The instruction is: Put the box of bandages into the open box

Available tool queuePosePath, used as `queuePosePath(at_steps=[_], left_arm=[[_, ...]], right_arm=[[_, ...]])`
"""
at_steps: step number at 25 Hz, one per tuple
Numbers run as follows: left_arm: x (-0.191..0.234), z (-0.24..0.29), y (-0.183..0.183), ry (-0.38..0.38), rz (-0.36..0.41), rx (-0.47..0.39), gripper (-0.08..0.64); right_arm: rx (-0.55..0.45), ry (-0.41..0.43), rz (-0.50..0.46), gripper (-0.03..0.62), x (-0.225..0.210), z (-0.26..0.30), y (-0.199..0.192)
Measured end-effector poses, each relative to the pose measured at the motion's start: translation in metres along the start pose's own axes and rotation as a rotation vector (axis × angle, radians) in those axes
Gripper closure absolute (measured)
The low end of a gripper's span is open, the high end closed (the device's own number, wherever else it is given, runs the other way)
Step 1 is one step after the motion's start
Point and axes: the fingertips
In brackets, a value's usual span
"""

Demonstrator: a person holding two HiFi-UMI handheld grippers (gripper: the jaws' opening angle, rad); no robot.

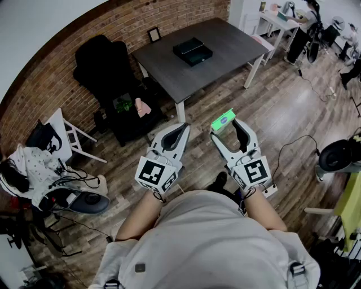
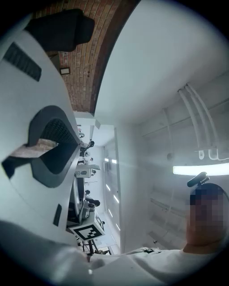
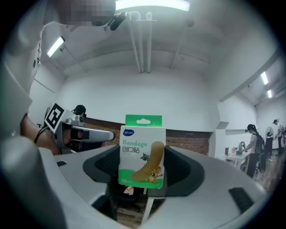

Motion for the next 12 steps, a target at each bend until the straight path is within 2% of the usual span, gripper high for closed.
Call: queuePosePath(at_steps=[12], left_arm=[[0.01,0.011,-0.007,0.004,0.002,0.008,0.545]], right_arm=[[0.001,-0.002,0.004,0.295,-0.014,0.008,-0.002]])
Point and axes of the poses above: the fingertips, and each gripper's own axes: z forward along the fingers, x to its left, y out of its top, and after that the axes turned 5 degrees about -z, right-handed
